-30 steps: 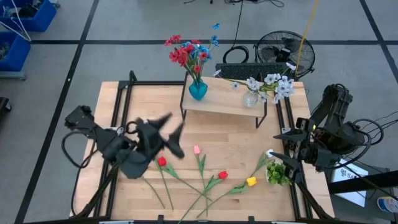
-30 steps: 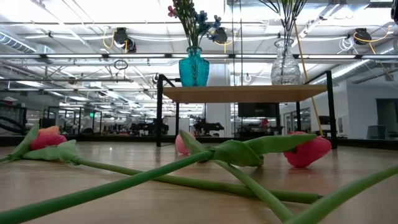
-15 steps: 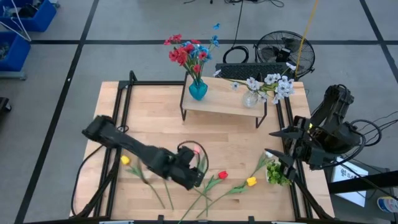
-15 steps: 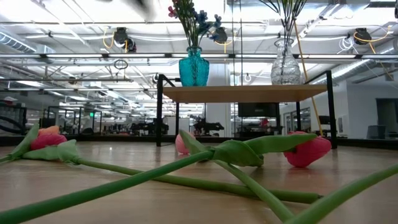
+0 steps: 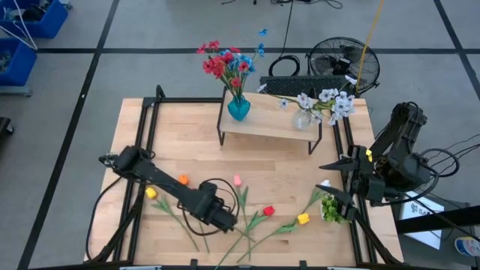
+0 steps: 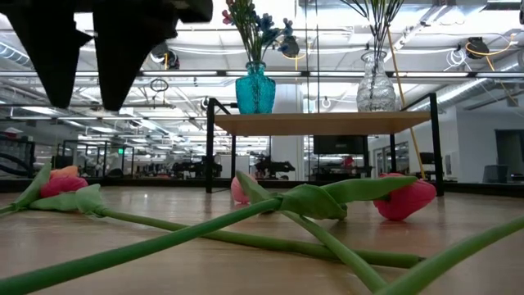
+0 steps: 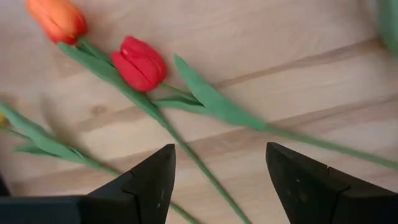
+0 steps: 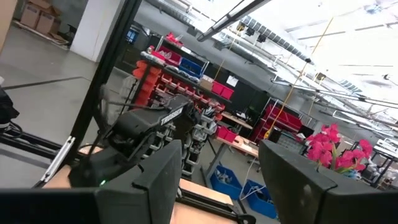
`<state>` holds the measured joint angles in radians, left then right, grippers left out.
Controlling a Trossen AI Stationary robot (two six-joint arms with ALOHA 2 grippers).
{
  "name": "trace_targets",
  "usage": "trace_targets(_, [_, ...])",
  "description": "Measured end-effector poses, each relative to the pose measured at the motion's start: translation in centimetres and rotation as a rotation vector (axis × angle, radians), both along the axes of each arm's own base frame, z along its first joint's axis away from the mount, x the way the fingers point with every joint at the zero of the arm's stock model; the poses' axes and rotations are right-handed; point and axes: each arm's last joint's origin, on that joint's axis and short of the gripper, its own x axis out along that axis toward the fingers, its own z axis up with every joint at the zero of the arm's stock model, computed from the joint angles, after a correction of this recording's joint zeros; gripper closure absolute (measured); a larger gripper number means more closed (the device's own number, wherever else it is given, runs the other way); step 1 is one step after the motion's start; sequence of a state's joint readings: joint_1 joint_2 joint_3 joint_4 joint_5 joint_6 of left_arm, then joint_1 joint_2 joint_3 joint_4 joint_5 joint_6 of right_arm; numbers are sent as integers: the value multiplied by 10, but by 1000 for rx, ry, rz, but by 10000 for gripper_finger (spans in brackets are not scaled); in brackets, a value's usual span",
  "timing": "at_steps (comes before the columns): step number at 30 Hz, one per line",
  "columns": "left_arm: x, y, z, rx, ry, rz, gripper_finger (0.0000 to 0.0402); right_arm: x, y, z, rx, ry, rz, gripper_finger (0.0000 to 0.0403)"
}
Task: Pick and place flowers into a vace then onto a shelf
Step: Put the left yellow tulip into the transparent vase
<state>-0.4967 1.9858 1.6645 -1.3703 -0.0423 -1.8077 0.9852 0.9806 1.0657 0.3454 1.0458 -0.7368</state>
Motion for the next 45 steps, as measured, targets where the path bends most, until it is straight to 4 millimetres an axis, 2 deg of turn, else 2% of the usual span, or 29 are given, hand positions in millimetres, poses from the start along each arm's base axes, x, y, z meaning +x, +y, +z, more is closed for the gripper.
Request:
trace_targets(3, [-20,10,13,5,2,4,147,0,0,0,-10,1,-2,195])
trace_targets(8, [-78,43,28,41,-34,67,147,0,0,0,-35,3,-6,195])
trace_targets(10, [-98,53,22,27,-112,173,147,0,0,0,-35,3,-6,195])
trace_targets(12, [-111,55,6,-23,-211,283,147,0,0,0,-37,3,-6,195])
trace_targets(16, [-121,47,-28,-191,-298,430,147,0,0,0,-37,3,-6,195])
trace_targets(21, [-135,37,-48,-324,-128,460,147,0,0,0,-71,6,-13,195])
trace_targets(25, [-152,41,-52,-232,18,478,147,0,0,0,-109,9,-19,195])
trace_targets(30, [-160,48,-57,-139,48,483,147,0,0,0,-139,12,-24,195])
trace_targets(35, [-170,54,-80,-96,42,474,147,0,0,0,-146,13,-26,195])
trace_targets(40, [-176,59,-99,-127,6,472,147,0,0,0,-154,13,-27,195])
trace_targets(42, [-177,61,-101,-119,-5,458,158,0,0,0,-153,13,-29,195])
trace_targets(45, [-174,62,-100,-110,-23,444,205,0,-1,0,-152,12,-32,195])
